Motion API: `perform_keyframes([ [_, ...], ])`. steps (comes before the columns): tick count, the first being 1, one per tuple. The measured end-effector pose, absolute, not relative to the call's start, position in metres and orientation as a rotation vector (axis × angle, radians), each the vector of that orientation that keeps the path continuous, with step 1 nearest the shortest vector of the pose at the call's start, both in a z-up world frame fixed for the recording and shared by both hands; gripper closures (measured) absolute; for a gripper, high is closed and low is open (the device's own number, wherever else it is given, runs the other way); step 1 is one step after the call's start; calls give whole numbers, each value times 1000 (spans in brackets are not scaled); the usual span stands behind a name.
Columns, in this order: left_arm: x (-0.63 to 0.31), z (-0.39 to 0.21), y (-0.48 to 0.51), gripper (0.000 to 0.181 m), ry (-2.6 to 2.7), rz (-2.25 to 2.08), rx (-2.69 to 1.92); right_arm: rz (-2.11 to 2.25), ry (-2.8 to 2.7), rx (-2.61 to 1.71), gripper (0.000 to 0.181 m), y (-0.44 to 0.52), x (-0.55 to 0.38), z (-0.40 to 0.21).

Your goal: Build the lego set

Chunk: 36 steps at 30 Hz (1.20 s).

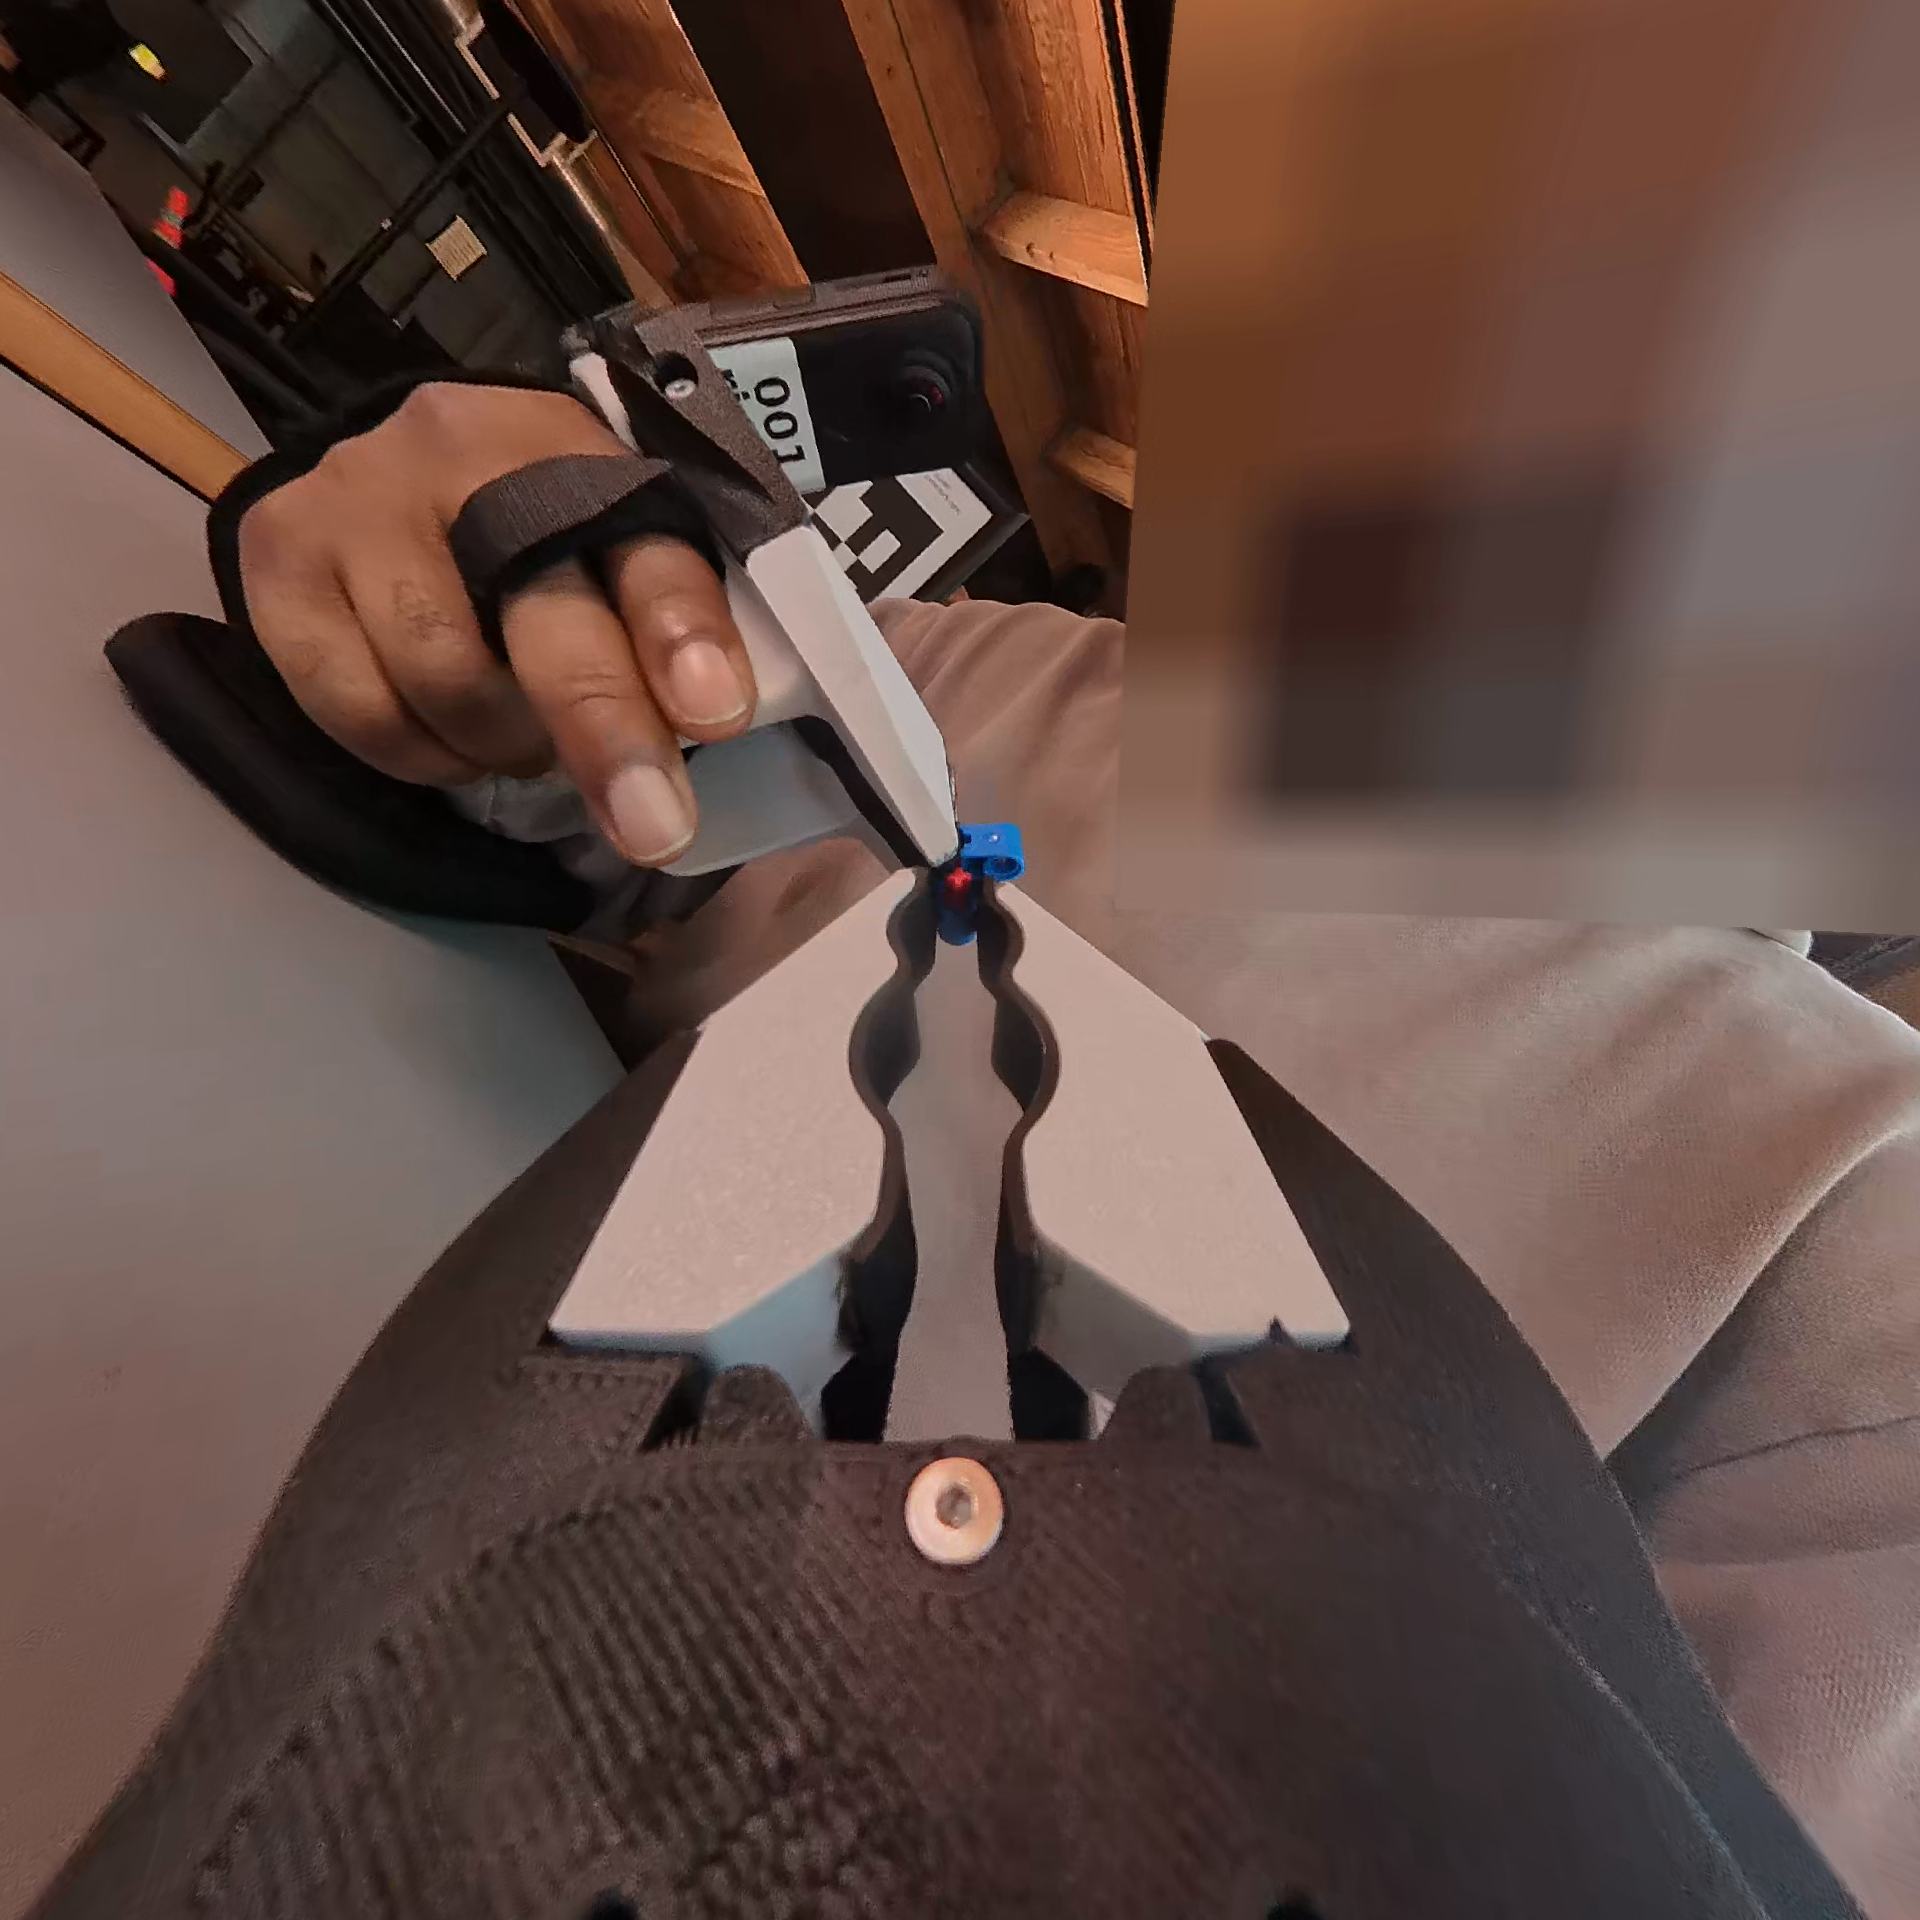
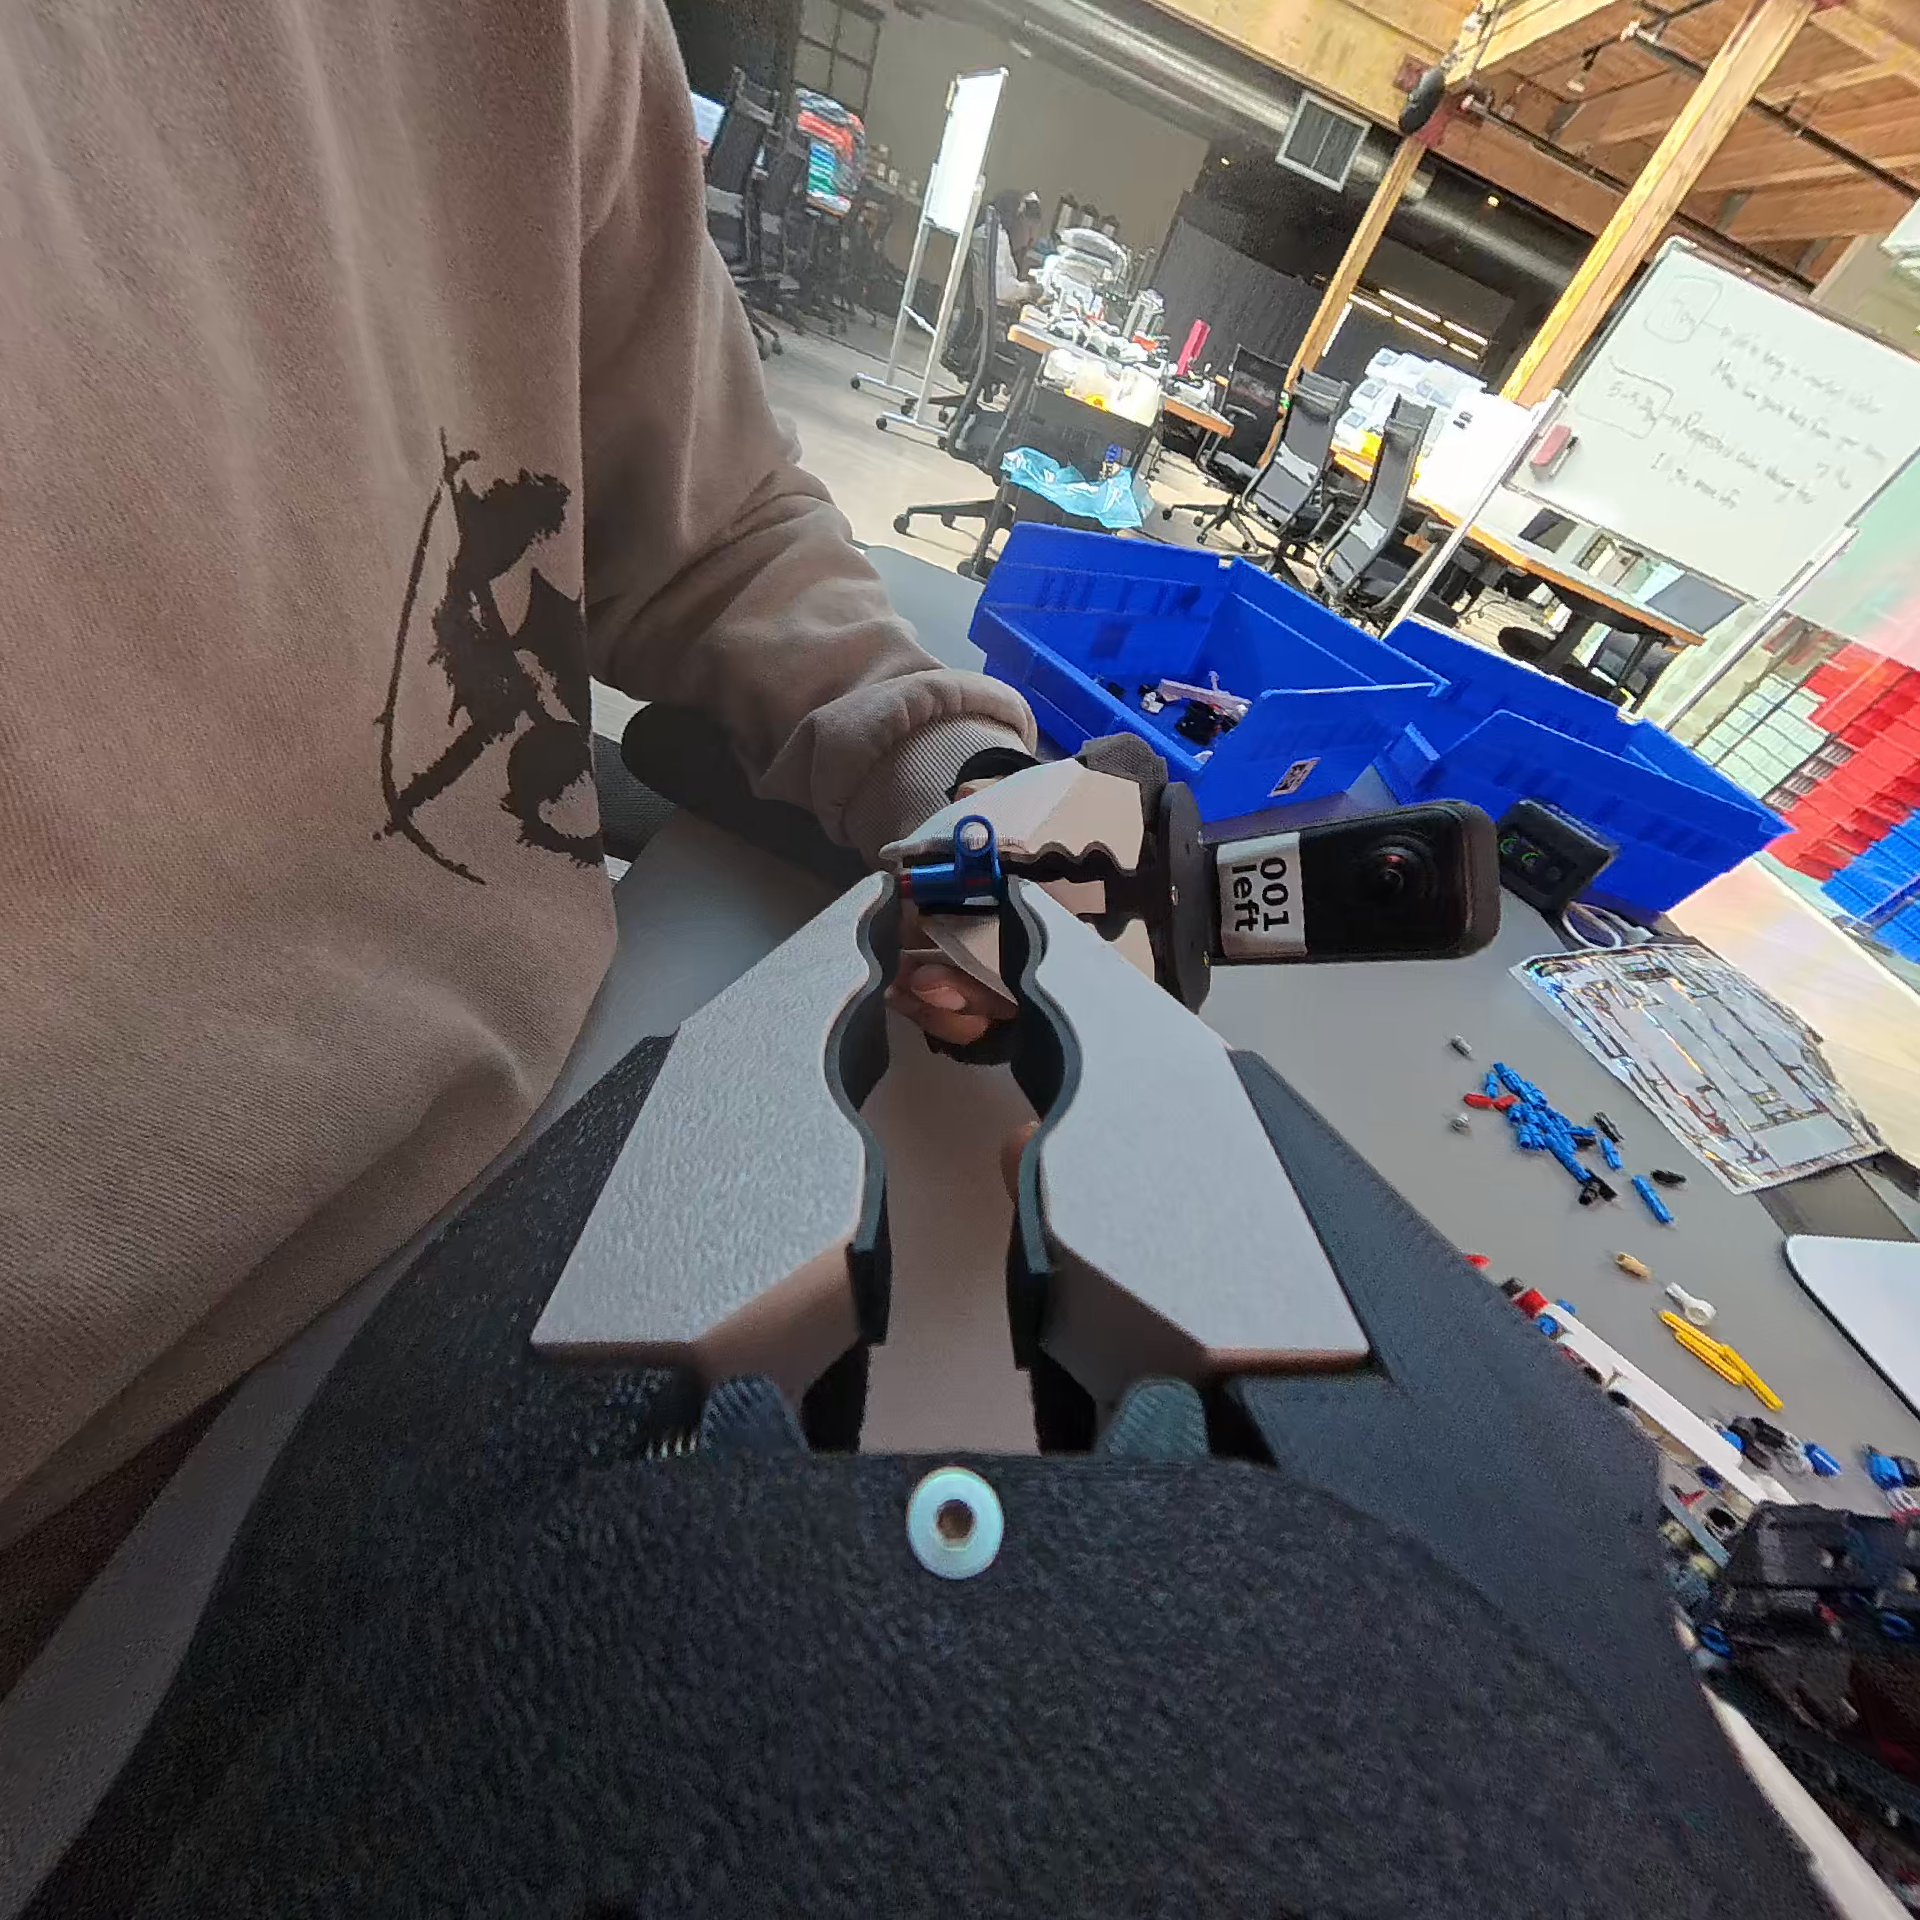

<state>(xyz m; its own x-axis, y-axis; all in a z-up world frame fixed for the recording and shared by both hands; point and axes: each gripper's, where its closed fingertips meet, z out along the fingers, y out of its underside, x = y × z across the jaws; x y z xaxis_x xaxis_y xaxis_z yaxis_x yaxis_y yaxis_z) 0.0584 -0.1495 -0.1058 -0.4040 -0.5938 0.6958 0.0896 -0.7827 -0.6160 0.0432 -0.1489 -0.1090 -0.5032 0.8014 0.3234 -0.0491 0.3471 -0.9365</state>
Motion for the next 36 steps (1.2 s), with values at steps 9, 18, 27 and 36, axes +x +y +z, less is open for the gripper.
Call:
perform_keyframes([
  [9,57,-102,-152,176,622,-2395,-1350,1280,-1748,-713,167,-150,42,-106],
  [18,52,-96,-141,176,512,-2413,-1303,1503,-1661,-912,168,-139,37,-99],
  [27,45,-92,-125,175,342,-2412,-1261,1623,-1553,-1040,169,-122,31,-96],
  [36,52,-115,-112,175,423,-2075,-1496,1454,-1691,-1033,166,-111,36,-120],
])
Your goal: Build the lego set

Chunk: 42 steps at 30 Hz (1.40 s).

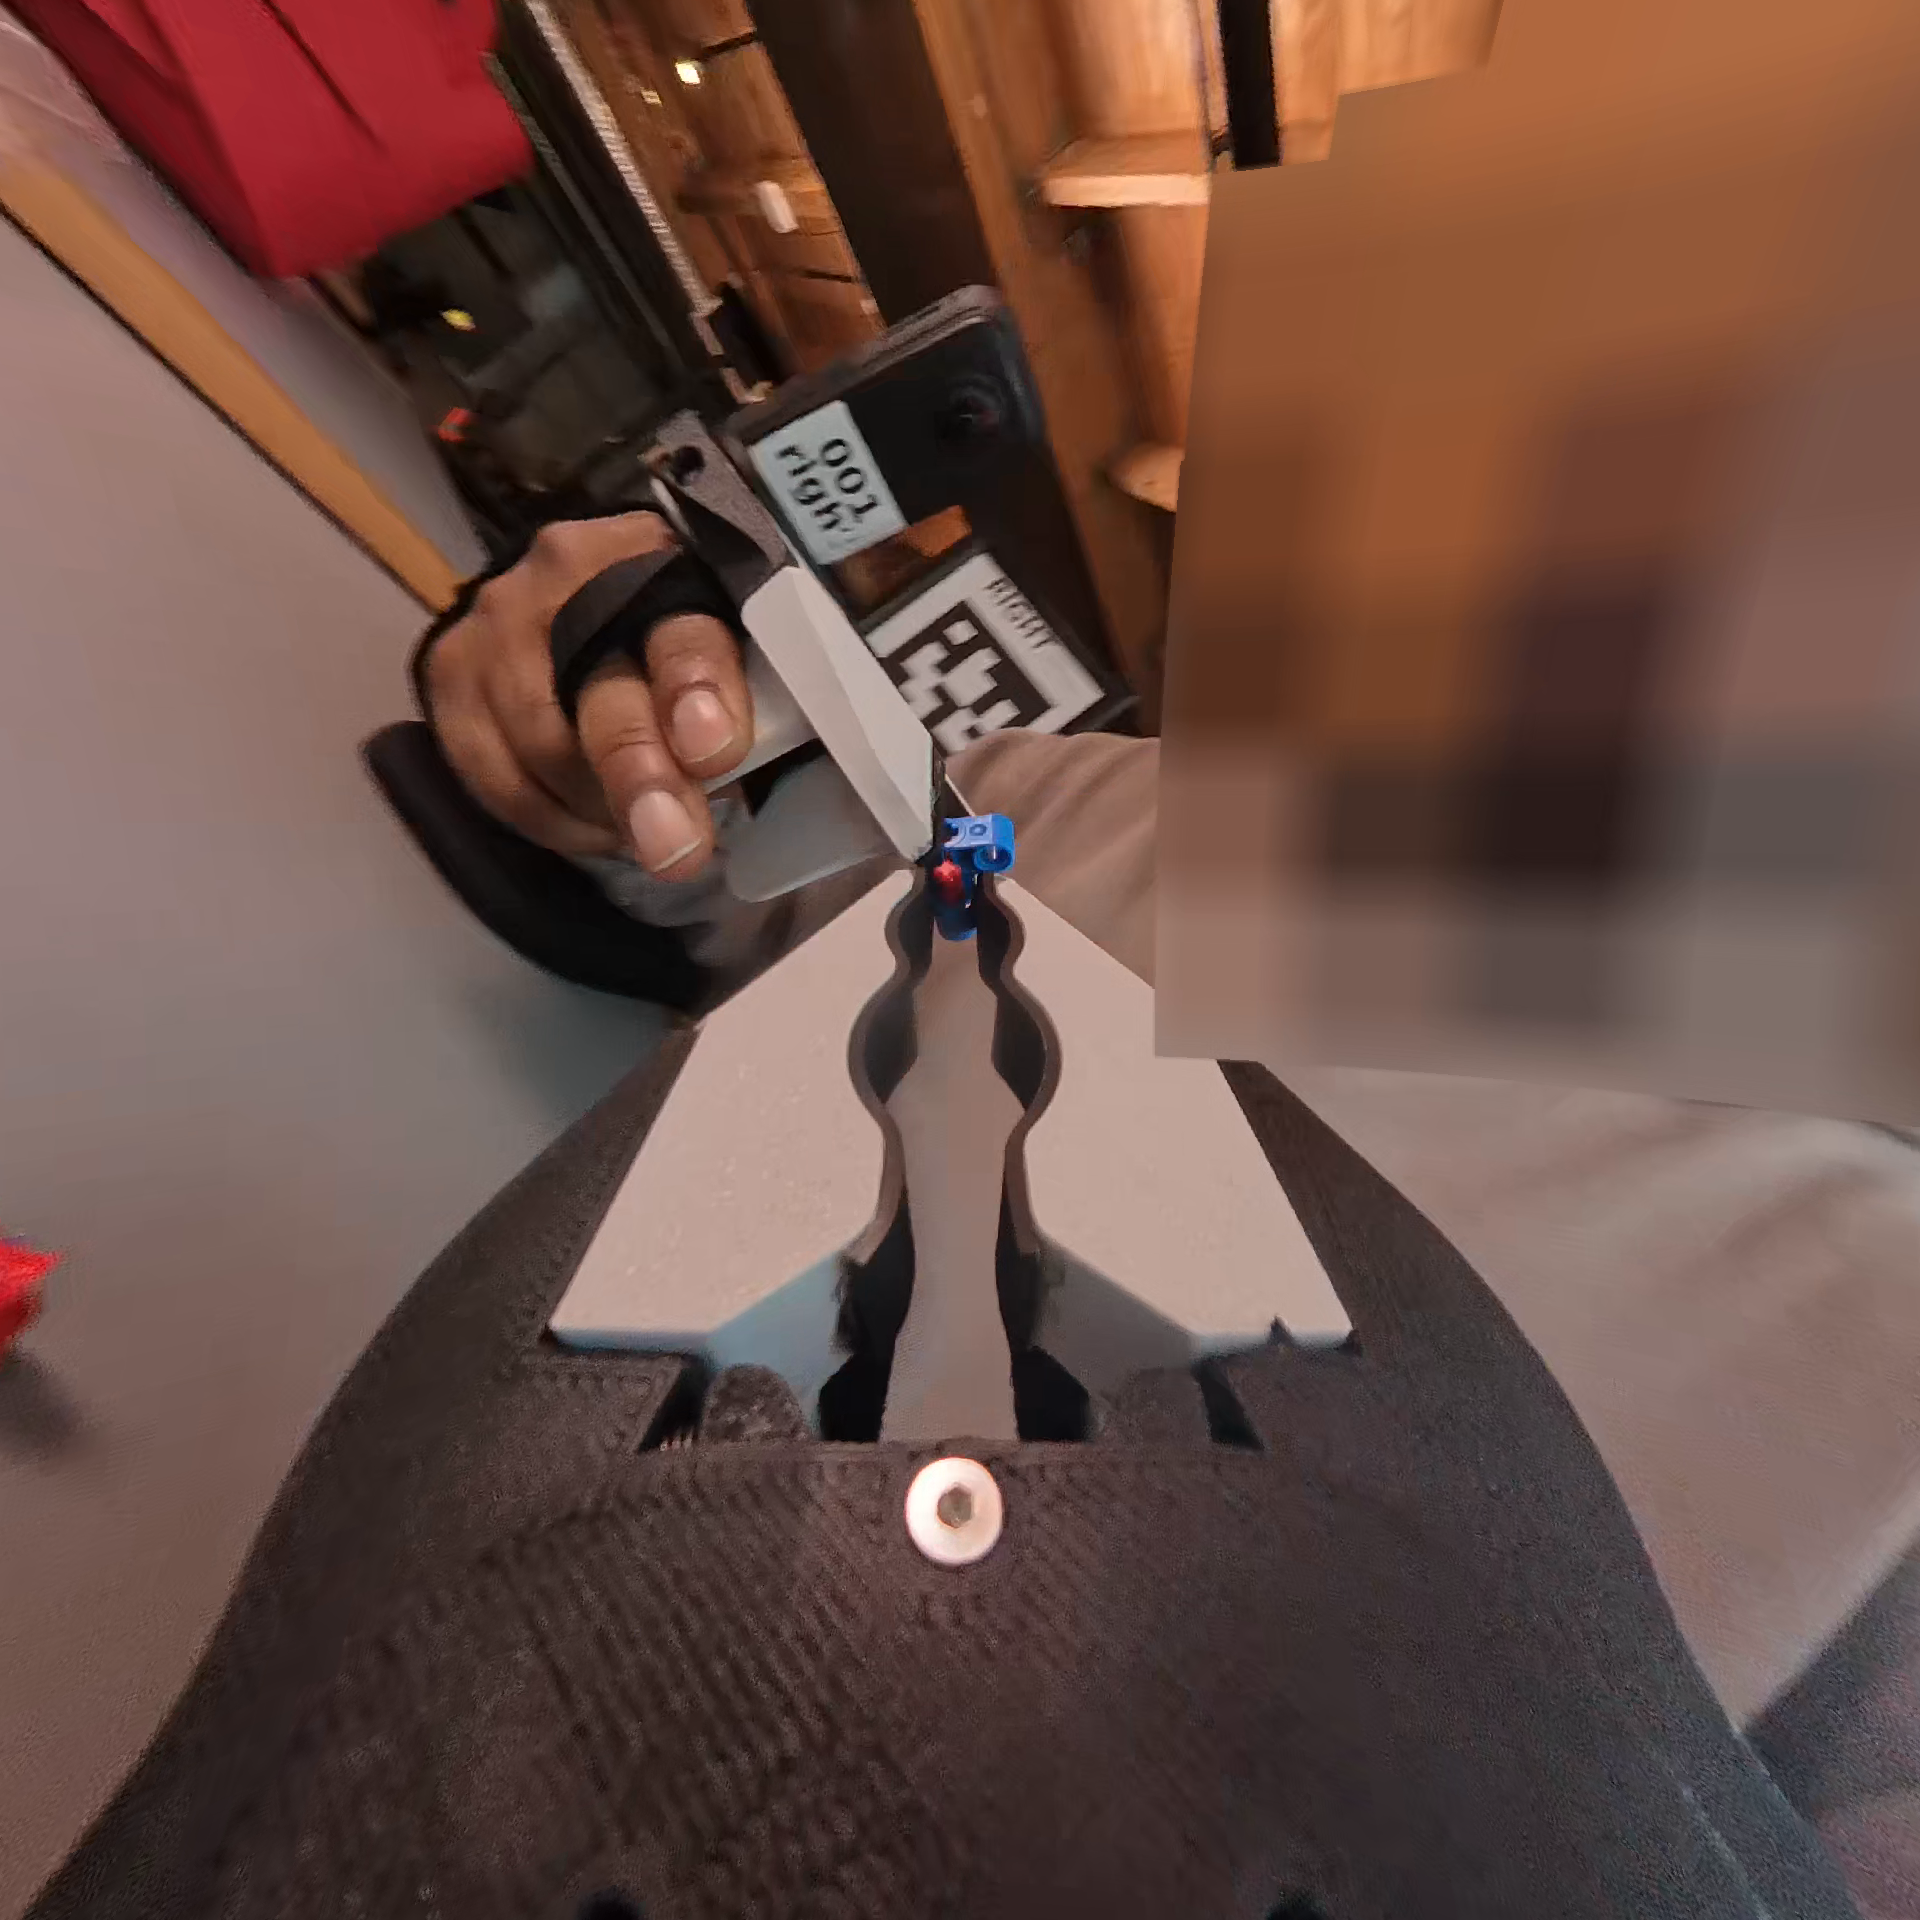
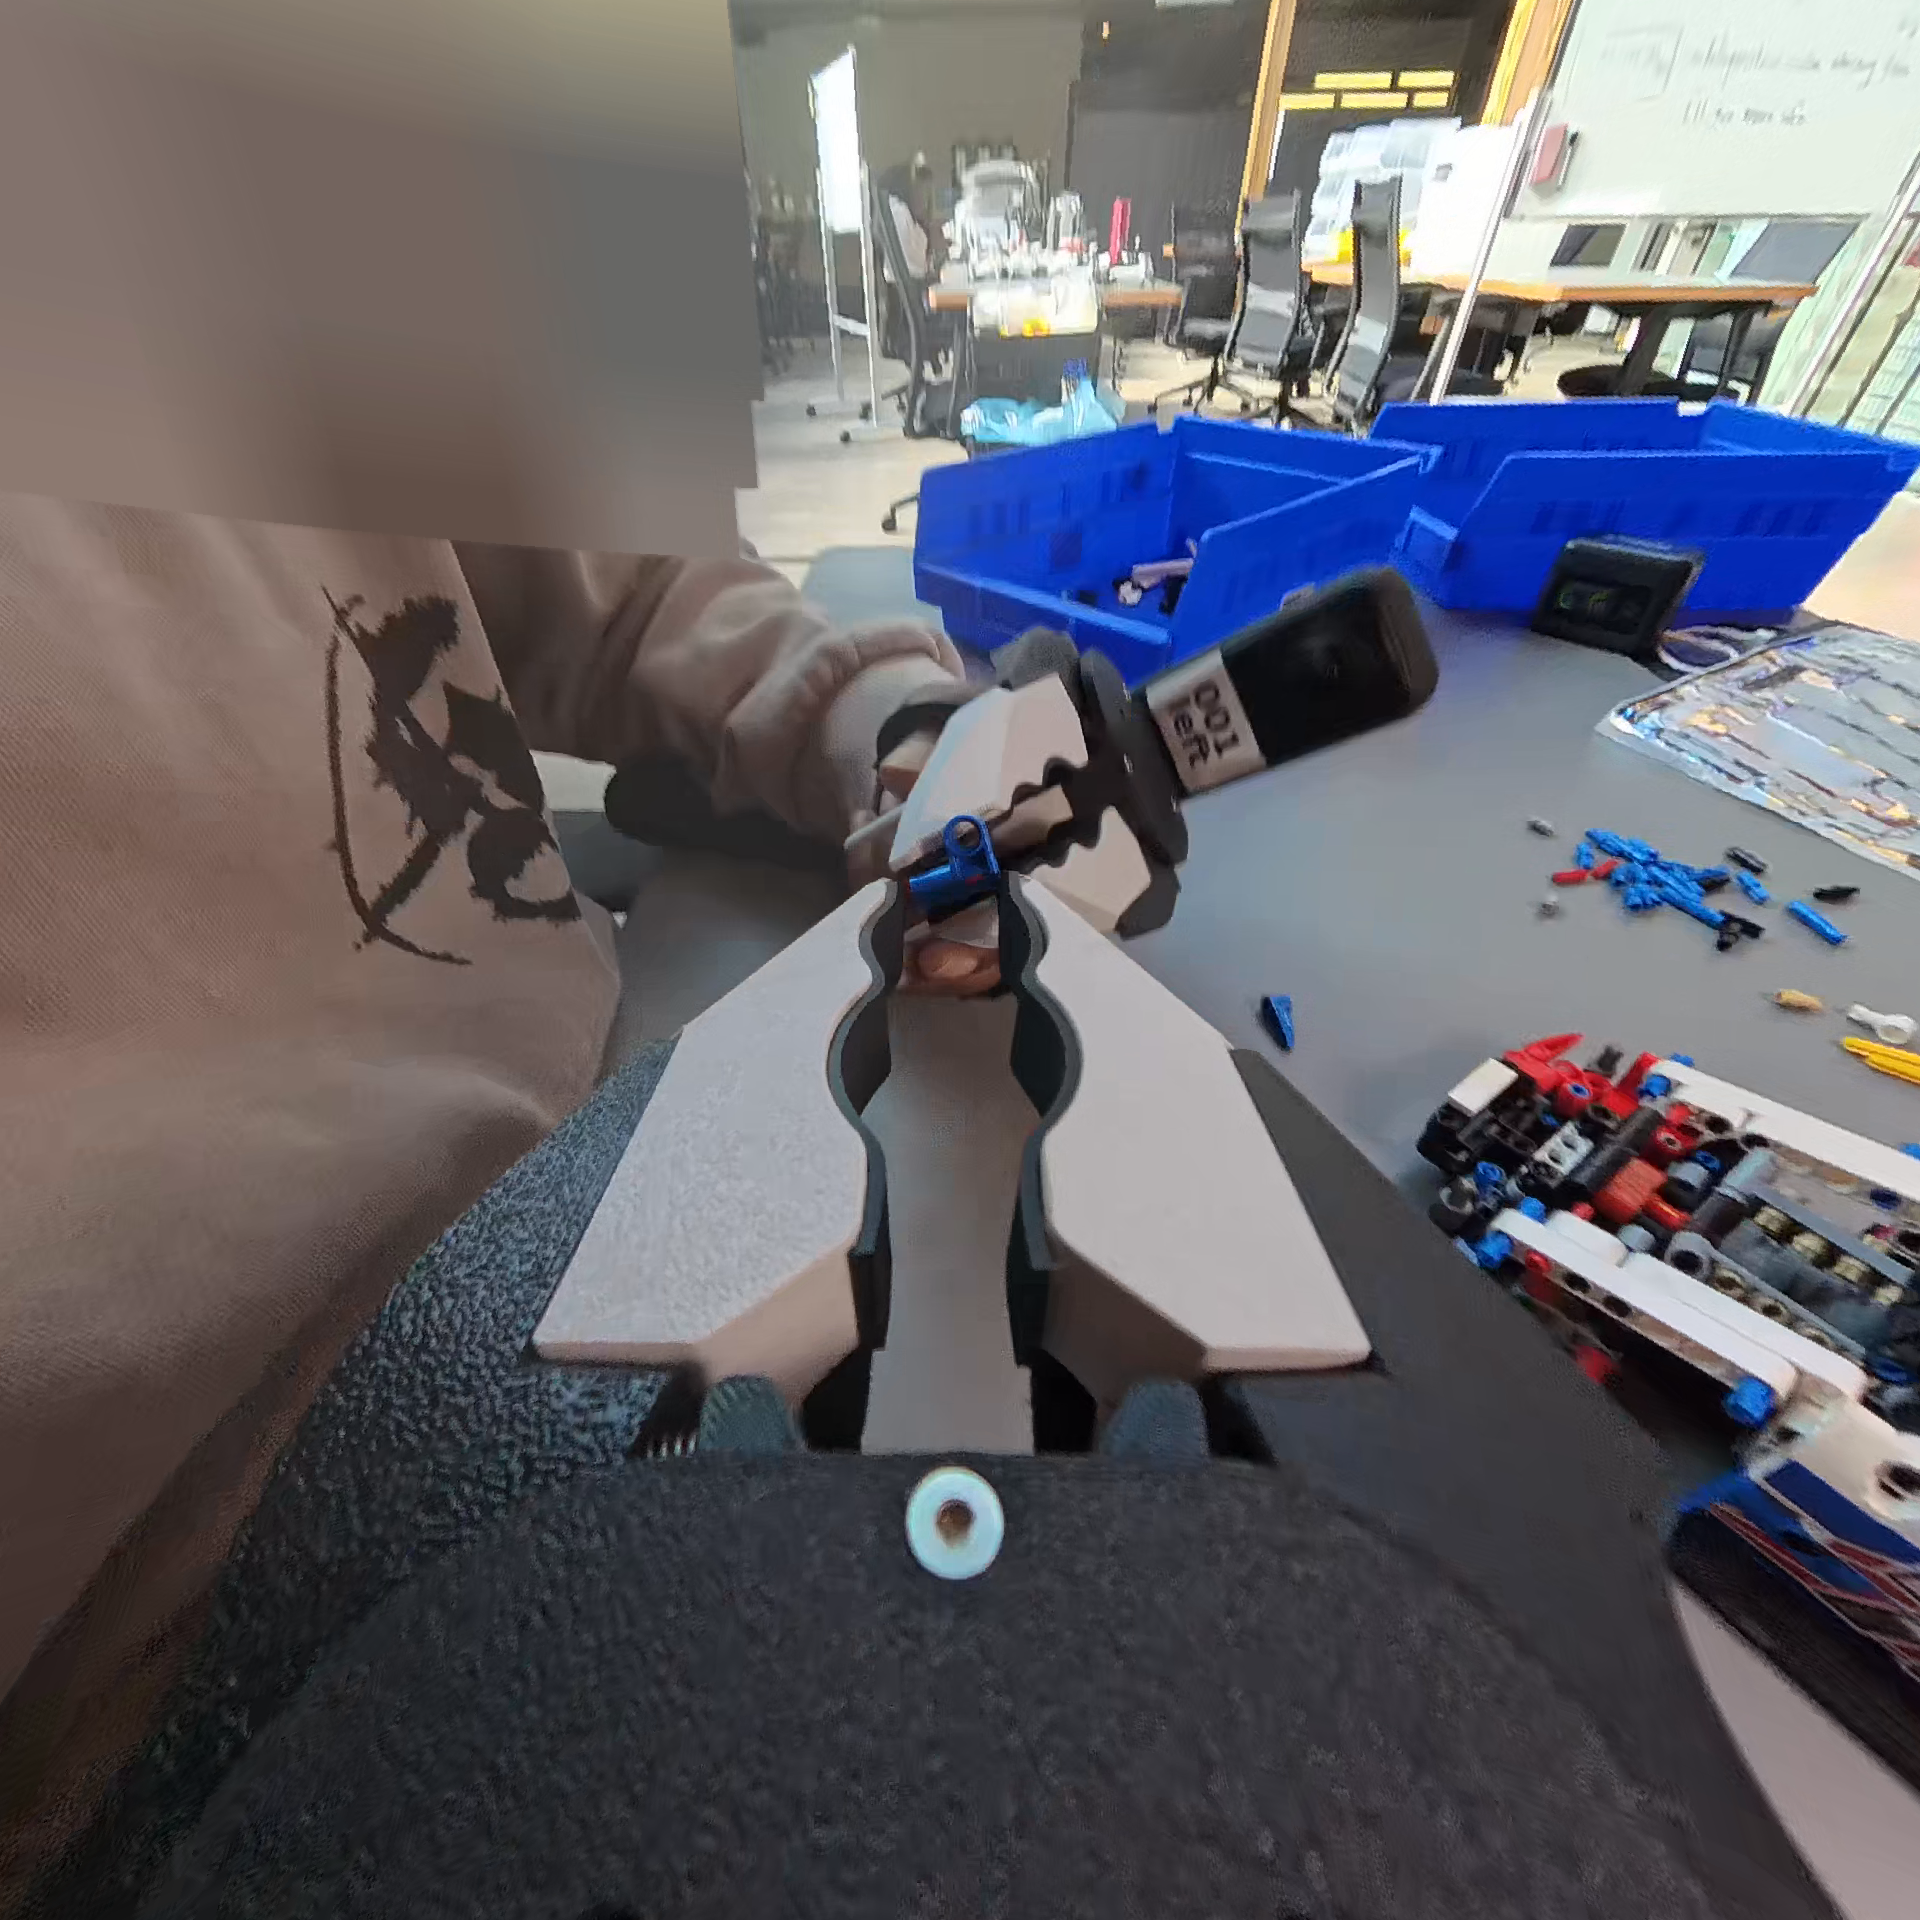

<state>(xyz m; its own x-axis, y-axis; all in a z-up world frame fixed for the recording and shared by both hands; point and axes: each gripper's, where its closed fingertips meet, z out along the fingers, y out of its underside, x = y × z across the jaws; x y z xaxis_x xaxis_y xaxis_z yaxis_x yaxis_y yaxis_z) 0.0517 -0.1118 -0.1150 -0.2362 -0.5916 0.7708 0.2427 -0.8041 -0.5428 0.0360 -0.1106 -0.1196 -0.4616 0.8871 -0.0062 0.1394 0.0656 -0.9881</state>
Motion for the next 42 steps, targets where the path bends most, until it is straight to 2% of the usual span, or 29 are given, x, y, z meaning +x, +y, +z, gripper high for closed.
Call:
perform_keyframes([
  [5,47,-177,-89,176,857,-1090,-1799,1203,-1924,-1087,164,-91,51,-162],
  [7,45,-198,-86,176,1010,-795,-1832,1139,-1989,-1145,156,-85,57,-178],
  [10,47,-220,-86,176,1177,-543,-1831,1043,-2068,-1173,153,-86,60,-199],
  [21,47,-241,-88,175,1258,-442,-1932,937,-2133,-1275,158,-94,43,-224],
  [25,46,-241,-89,175,1257,-447,-1932,951,-2129,-1274,172,-98,37,-223],
  [29,44,-241,-89,175,1251,-445,-1940,936,-2114,-1332,177,-97,32,-224],
  [32,38,-240,-87,166,1234,-426,-1957,904,-2120,-1348,181,-96,29,-225],
  [42,37,-241,-96,175,1280,-482,-1973,816,-2265,-1431,181,-101,25,-227],
])
